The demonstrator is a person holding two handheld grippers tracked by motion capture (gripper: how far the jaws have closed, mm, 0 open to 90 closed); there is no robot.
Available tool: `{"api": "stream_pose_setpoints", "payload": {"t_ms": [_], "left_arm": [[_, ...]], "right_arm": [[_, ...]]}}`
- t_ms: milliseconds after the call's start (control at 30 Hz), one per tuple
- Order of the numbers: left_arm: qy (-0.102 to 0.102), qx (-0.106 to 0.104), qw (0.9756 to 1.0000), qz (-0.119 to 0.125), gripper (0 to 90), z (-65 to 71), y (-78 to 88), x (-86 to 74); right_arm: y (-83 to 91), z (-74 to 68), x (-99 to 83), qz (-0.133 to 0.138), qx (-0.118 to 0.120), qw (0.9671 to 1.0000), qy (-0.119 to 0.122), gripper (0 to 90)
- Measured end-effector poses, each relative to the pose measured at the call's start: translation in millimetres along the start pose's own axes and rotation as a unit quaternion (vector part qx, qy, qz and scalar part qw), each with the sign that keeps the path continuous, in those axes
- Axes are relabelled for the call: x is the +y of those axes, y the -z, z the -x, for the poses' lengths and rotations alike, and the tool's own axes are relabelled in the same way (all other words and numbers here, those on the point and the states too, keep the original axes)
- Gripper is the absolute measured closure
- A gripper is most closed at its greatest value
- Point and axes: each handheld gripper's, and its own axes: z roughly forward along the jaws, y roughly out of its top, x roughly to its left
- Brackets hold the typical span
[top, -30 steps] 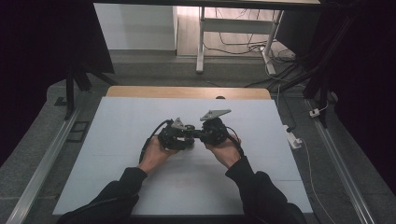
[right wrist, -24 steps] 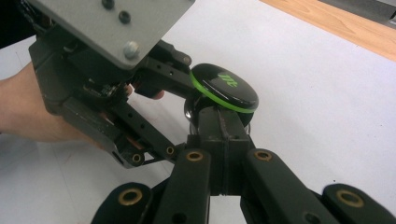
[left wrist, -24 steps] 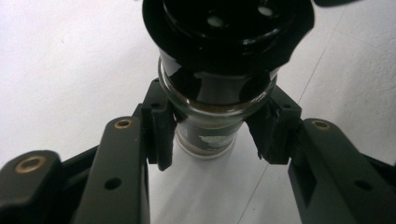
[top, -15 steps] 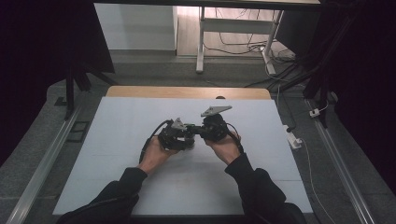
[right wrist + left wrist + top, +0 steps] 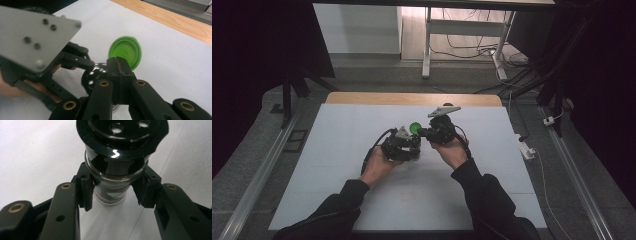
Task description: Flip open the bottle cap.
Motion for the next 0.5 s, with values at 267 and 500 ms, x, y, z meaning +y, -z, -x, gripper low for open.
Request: {"api": "stream_pose_setpoints", "payload": {"t_ms": [267,500], "left_arm": [[-0.001,-0.003,1.0000,0.004,53.8,-1.2,-0.1,-1.0],[-0.005,-0.004,1.0000,-0.002,49.4,-3.4,0.0,-0.2]], "right_arm": [[-5.5,5.8,-4.3,-0.013,-0.006,0.9999,-0.009,89.8],[0.4,2.2,-2.4,-0.004,-0.003,1.0000,-0.001,86.3]]}}
